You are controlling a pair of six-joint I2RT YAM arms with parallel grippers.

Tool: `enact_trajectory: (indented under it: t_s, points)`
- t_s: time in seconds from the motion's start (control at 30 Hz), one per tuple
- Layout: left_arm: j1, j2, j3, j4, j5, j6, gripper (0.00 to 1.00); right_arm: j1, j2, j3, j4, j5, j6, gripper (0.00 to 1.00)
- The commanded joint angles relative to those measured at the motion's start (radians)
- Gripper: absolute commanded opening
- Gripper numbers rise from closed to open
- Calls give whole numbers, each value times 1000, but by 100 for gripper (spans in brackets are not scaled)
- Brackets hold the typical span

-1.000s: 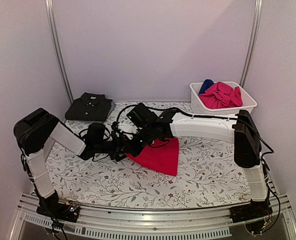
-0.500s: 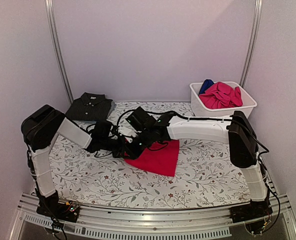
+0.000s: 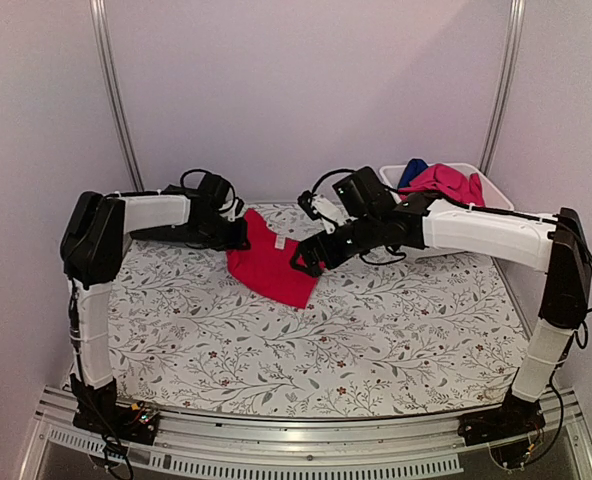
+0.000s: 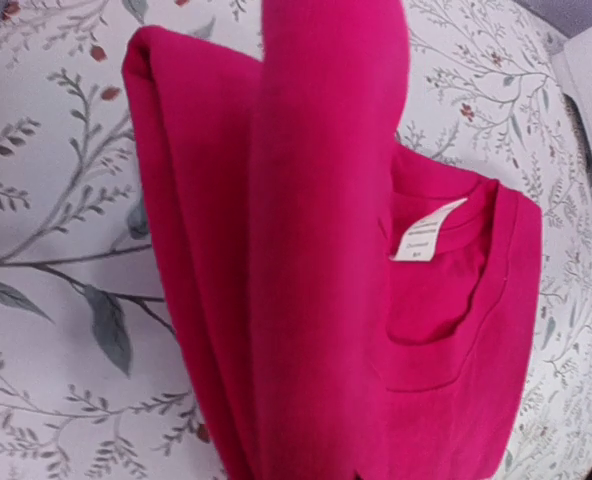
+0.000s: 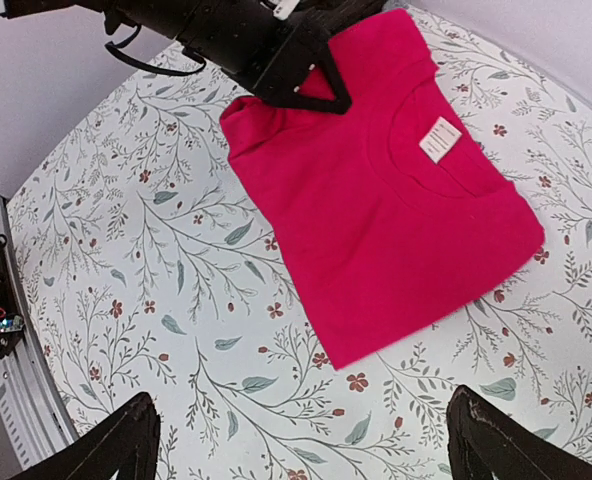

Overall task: Fold and stack the mixed laundry pile
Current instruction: Place the square-folded T-shirt at the corner of the board.

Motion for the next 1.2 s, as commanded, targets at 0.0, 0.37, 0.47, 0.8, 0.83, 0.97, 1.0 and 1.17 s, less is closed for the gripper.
enact_trajectory:
  t_s: [0.0, 0.37, 0.47, 0.8, 0.83, 0.97, 1.0, 1.17]
  points:
    - [42, 42, 185, -189, -186, 224, 0, -64, -110, -91, 77, 30, 49, 99]
    - [120, 232, 680, -397, -307, 421, 0, -162, -178, -163, 79, -37, 68, 99]
    - [136, 240, 739, -417, -322, 435, 0, -165, -172, -166, 77, -41, 69, 99]
    - [154, 161, 723, -406, -347, 495, 0, -165, -140, -158, 78, -73, 80, 99]
    - [158, 155, 723, -404, -347, 498, 0, -165, -139, -157, 78, -76, 82, 99]
    - [173, 130, 728, -398, -340, 505, 0, -165, -133, -155, 77, -84, 91, 99]
    - [178, 122, 728, -397, -329, 502, 0, -165, -132, -154, 77, -83, 93, 99]
    - [207, 78, 716, -390, -268, 485, 0, -165, -118, -139, 70, -92, 99, 99]
